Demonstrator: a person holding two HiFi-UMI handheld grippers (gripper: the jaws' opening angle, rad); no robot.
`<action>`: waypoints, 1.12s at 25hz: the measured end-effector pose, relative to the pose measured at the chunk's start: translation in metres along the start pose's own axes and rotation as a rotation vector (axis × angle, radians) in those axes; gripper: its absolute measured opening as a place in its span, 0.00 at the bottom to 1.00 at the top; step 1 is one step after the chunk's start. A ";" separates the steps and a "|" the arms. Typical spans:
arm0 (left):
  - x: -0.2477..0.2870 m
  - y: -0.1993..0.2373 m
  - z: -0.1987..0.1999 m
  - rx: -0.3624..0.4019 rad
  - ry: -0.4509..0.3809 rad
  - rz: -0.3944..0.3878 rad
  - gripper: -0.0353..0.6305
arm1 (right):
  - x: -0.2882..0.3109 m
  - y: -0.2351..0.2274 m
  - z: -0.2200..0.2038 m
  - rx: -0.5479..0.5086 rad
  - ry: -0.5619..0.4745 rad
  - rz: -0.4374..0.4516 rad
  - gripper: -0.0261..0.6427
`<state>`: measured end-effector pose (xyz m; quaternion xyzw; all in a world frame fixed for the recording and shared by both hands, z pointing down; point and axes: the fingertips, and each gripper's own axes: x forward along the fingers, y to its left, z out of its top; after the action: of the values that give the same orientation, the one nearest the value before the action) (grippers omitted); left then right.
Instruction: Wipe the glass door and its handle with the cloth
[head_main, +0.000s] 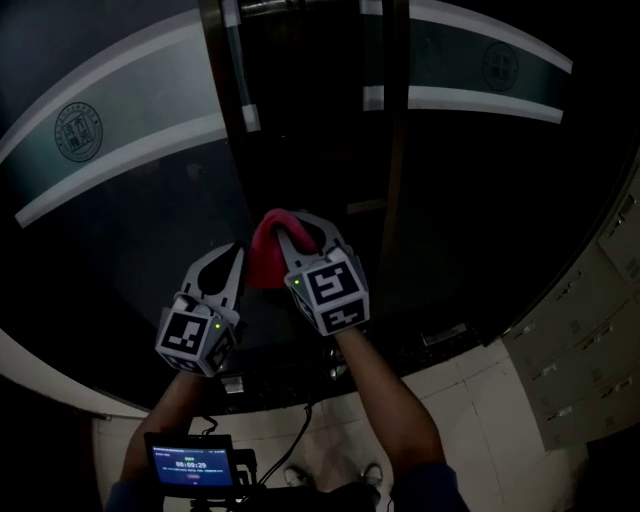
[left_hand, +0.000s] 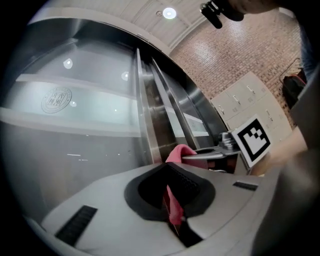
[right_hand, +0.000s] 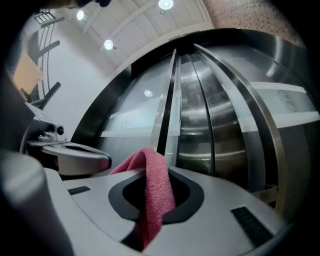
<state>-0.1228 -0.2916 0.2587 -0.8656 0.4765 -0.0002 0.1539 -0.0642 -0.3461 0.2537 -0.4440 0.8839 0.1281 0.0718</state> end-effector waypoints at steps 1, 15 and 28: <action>-0.001 0.005 -0.010 -0.010 0.002 -0.007 0.07 | -0.006 0.004 -0.004 0.016 -0.014 -0.019 0.09; -0.034 -0.001 -0.106 -0.037 0.082 -0.119 0.07 | -0.048 0.065 -0.140 0.156 0.133 -0.179 0.09; -0.056 0.002 -0.151 -0.045 0.168 -0.130 0.07 | -0.011 0.114 -0.208 0.223 0.246 -0.106 0.09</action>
<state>-0.1773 -0.2868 0.4106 -0.8948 0.4306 -0.0718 0.0935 -0.1524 -0.3327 0.4744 -0.4918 0.8700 -0.0299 0.0187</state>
